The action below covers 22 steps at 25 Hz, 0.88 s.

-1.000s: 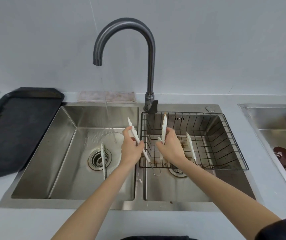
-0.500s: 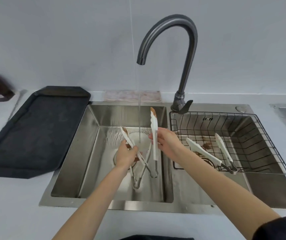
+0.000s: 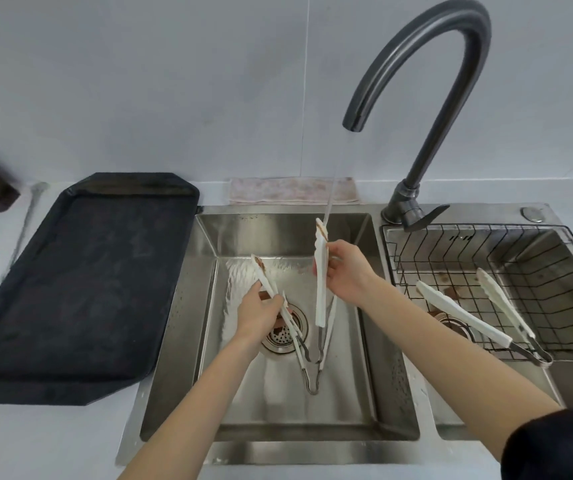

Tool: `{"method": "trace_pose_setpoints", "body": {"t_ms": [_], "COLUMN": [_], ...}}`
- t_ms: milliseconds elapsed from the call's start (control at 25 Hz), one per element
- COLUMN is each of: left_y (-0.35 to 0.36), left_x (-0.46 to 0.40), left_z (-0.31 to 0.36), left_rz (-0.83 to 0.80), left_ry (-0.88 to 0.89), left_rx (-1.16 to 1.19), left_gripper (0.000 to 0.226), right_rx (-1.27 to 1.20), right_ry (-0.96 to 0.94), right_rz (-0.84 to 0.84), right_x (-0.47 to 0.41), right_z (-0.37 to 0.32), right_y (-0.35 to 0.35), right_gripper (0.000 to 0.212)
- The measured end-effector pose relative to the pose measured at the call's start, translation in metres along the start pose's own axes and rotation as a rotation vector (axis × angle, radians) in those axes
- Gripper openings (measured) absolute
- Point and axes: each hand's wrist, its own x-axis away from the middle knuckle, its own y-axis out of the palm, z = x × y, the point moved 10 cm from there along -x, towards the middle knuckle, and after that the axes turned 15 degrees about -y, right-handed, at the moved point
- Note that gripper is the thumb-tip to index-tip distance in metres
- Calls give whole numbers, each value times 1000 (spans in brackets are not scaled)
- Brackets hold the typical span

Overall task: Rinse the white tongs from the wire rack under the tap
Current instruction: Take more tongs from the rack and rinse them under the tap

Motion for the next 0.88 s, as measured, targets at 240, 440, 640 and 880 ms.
{"method": "trace_pose_setpoints", "body": {"t_ms": [240,440,640,880], "left_y": [-10,-12,-6,-4], "left_x": [-10,-7,5,18], "left_z": [16,27,34,38], "left_rz": [2,27,27,67], "left_ry": [29,109,224,299], "left_rx": [106,131,57,-57], "left_gripper": [54,62,38,39], "right_rx": [24,91,266,367], "right_ry": [16,-64,-220,-206], "right_rz": [49,73,110,277], "right_x": [-18,-33,-39,-39], "right_z": [-1,-2,-7,-4], "right_y": [8,1,1,-10], "right_gripper": [22,9,25,32]}}
